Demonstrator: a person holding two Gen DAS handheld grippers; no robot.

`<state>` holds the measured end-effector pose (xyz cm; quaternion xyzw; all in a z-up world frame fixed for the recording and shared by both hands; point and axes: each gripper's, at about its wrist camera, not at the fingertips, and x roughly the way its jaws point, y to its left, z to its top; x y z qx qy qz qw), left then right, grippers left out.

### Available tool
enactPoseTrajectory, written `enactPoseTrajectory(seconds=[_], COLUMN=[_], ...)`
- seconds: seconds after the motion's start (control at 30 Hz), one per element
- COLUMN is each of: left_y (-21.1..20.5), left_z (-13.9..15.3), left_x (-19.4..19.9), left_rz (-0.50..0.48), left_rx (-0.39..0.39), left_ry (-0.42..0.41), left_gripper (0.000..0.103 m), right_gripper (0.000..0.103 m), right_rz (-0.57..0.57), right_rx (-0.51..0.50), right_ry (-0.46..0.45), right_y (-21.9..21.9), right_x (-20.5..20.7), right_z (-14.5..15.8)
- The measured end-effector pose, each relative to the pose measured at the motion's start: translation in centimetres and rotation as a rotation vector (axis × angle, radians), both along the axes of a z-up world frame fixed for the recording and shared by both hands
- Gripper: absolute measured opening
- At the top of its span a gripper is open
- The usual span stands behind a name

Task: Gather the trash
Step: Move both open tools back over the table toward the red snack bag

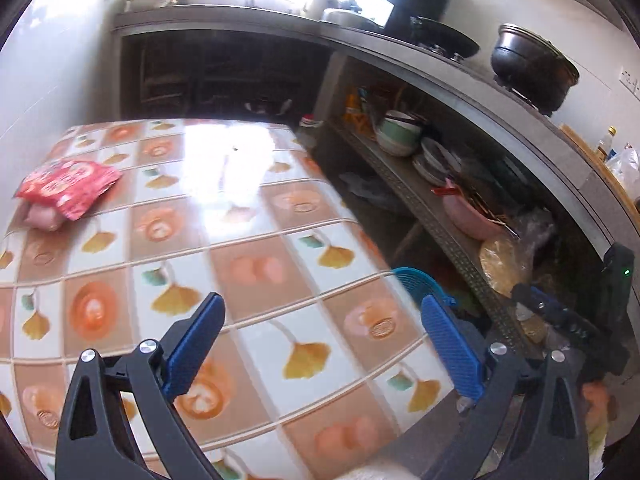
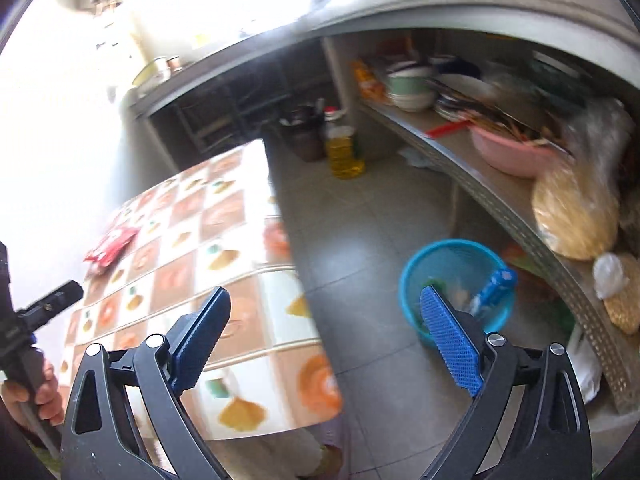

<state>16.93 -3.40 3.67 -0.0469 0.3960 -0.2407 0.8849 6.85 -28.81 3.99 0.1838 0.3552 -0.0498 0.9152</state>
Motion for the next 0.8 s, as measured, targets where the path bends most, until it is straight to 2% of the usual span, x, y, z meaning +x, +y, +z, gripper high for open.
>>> enactPoseTrajectory(seconds=[0.2, 0.47, 0.6, 0.77, 0.8], left_y=[6.8, 14.9, 18.3, 21.2, 22.0], left_z=[-1.2, -2.5, -2.2, -1.8, -1.9], left_x=[-1.9, -3.0, -1.9, 2.0, 3.1], left_rz=[0.133, 0.306, 0.369, 0.398, 0.410], left_rx=[0.023, -0.011, -0.063, -0.040, -0.057], left_ry=[-0.020, -0.002, -0.002, -0.010, 0.003], left_gripper=[0.096, 0.097, 0.096, 0.096, 0.096], right_gripper=[0.092, 0.092, 0.092, 0.092, 0.092], right_rz=[0.109, 0.273, 0.363, 0.491, 0.516], right_rx=[0.029, 0.068, 0.077, 0.111, 0.129], right_ry=[-0.001, 0.033, 0.044, 0.050, 0.052], right_y=[3.8, 9.7, 13.1, 16.9, 17.6], right_x=[1.2, 4.5, 6.3, 8.7, 9.4], right_z=[0.5, 0.1, 0.2, 1.0, 1.2])
